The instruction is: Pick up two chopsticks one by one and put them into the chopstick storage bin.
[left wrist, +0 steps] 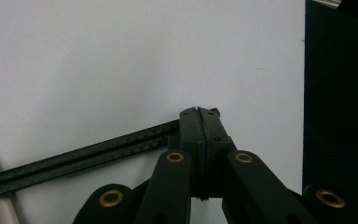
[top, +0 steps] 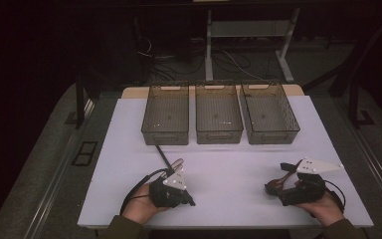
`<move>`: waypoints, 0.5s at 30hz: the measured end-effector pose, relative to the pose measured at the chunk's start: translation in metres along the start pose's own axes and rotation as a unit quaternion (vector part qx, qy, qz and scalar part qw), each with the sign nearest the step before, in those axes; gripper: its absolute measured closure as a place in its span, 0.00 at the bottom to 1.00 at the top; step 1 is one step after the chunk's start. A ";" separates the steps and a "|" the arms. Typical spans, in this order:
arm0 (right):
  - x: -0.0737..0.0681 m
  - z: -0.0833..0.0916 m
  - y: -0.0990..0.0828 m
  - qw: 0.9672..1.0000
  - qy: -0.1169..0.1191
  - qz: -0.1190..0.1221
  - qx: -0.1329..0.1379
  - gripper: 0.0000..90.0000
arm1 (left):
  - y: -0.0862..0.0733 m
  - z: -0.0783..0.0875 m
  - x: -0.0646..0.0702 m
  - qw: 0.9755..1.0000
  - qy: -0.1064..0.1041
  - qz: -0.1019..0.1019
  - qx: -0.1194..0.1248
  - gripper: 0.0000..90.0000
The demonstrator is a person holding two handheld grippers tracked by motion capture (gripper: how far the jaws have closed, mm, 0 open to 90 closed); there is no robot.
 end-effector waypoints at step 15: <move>0.000 0.000 0.000 1.000 0.000 -0.001 0.001 0.02 | 0.016 -0.012 -0.002 1.000 0.010 -0.015 -0.005 0.99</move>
Point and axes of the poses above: each handheld gripper's, and its own axes: z roughly backward along the jaws, y roughly out of its top, x roughly to its right, the point moved 1 cm from there along -z, roughly forward along the jaws
